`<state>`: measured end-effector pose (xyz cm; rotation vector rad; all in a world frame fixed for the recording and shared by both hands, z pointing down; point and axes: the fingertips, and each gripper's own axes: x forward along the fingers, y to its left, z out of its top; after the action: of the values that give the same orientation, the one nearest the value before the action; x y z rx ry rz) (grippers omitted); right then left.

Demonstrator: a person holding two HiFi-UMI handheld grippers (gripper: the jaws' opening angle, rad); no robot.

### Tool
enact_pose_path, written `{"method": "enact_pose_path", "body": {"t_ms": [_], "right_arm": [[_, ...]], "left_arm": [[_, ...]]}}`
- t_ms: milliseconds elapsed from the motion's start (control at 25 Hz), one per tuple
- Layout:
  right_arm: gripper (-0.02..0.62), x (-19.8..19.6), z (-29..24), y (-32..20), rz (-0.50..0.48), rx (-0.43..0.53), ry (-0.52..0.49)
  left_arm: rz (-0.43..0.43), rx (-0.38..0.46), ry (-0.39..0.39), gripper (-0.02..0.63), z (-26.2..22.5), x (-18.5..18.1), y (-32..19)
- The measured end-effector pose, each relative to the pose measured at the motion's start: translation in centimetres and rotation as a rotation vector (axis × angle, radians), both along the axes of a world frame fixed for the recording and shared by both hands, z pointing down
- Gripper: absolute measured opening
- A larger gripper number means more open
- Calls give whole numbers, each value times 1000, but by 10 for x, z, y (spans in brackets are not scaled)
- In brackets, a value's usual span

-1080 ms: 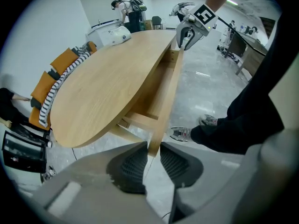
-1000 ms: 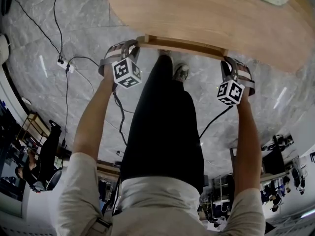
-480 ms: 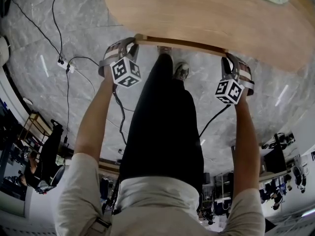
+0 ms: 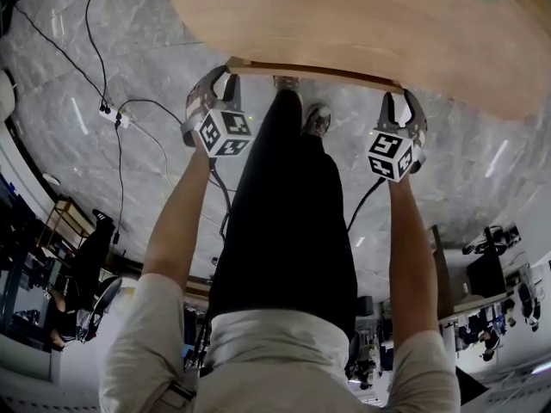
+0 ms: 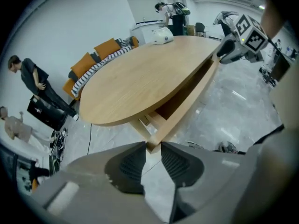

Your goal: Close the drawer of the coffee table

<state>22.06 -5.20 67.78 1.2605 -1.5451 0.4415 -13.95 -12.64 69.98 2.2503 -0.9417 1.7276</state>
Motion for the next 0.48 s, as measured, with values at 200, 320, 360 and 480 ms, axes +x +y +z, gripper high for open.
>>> {"method": "enact_pose_path", "body": {"t_ms": [200,320,360,480], "right_arm": [[147,3,1,-8,46,9,-12],[147,6,1,-12,77,21,-25],[147,7,1,-13,98,26,-37],[147,9,-1,-17,201,53,-97]], "left_arm": [[-111,11,23,123,-2,1,-9],[-123,1,34,123,1,3,-12],[-128,-2,37,123,1,3,-13],[-140,-2,42,123,0,4,-17]]}}
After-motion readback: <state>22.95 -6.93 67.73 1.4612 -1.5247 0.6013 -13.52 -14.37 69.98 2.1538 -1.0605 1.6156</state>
